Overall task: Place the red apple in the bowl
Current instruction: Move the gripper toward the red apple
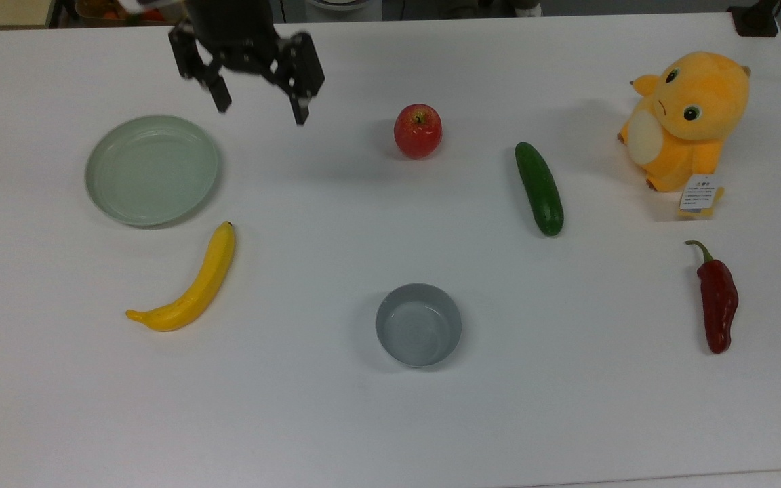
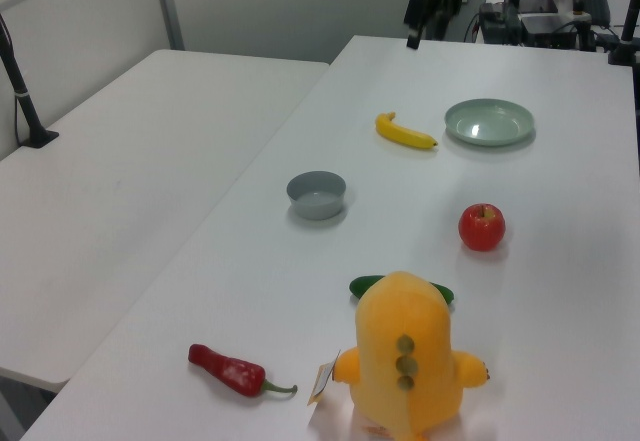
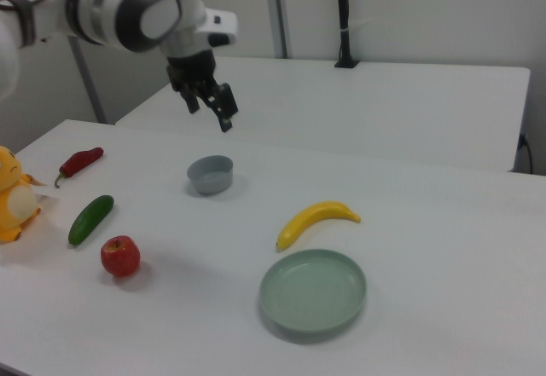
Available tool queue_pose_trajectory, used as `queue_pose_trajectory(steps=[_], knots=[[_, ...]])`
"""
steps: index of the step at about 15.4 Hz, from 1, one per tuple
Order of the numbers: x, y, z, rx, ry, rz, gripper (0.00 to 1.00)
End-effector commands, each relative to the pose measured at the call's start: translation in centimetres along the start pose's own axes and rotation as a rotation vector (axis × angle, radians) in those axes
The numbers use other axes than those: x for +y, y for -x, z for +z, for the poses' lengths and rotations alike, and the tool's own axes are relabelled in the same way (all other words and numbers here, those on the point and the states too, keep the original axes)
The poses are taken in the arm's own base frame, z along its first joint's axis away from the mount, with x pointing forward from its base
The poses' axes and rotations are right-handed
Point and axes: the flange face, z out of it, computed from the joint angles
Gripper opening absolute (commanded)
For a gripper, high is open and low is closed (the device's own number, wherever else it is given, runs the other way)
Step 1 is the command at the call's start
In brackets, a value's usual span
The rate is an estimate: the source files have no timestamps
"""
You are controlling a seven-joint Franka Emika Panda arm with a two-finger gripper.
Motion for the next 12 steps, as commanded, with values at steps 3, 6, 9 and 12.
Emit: queue_pose_trajectory(steps=[3, 6, 9, 12], knots=[[-0.9, 7.2, -1.8, -0.260, 0.114, -0.219, 1.00], [-1.0, 7.4, -1.7, -0.269, 0.114, -0.225, 1.00], [-0.9, 7.6, -1.7, -0.281, 0.114, -0.240, 1.00], [-0.7, 7.5, -1.7, -0.293, 0.111, -0.268, 1.00]])
